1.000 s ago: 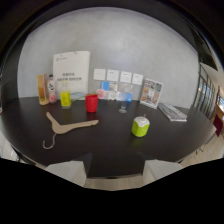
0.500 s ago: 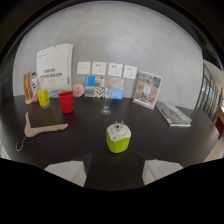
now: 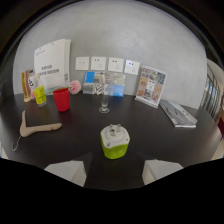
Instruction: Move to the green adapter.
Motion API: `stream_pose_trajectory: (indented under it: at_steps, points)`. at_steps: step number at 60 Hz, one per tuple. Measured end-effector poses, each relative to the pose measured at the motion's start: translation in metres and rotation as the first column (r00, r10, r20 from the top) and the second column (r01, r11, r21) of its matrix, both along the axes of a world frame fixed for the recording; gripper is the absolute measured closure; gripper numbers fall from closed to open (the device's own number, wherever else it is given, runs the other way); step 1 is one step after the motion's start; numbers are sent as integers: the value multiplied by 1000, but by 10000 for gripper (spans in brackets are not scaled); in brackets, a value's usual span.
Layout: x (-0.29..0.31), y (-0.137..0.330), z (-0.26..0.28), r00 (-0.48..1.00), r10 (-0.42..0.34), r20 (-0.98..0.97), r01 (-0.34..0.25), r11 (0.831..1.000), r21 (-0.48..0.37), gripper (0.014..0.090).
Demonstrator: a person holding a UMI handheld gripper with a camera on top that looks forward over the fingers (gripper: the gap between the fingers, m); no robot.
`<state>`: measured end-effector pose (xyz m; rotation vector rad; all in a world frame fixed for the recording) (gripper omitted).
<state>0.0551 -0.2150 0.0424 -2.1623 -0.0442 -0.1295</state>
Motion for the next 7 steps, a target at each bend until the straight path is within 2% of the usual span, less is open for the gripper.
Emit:
stream_pose_trajectory:
  at_steps: [7]
  points:
    - [1,1,1,1000,2,7,-2,1000,5,198]
